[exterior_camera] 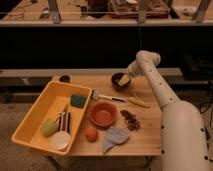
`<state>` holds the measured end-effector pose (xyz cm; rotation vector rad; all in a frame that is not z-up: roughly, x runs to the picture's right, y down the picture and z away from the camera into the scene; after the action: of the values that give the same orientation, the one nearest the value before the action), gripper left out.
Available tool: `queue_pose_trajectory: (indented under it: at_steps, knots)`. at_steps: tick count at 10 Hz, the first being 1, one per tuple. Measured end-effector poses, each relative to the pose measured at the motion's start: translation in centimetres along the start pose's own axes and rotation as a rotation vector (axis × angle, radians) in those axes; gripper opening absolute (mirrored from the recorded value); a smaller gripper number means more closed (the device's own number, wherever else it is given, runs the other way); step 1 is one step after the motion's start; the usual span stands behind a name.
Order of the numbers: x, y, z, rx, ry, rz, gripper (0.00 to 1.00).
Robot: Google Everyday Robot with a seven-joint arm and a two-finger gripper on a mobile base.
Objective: Place pepper in table surface
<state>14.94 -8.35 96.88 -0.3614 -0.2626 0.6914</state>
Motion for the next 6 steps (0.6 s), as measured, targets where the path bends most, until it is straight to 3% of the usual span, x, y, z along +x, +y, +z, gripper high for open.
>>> queue_pose_trajectory:
  at_steps: [1,6]
  knots:
    - [0.24,-0.13,-0.08,0.01,-0.001,0.009,0.58]
    - [0.52,-0.85,0.21,0.023,-0.002,0.026,0.58]
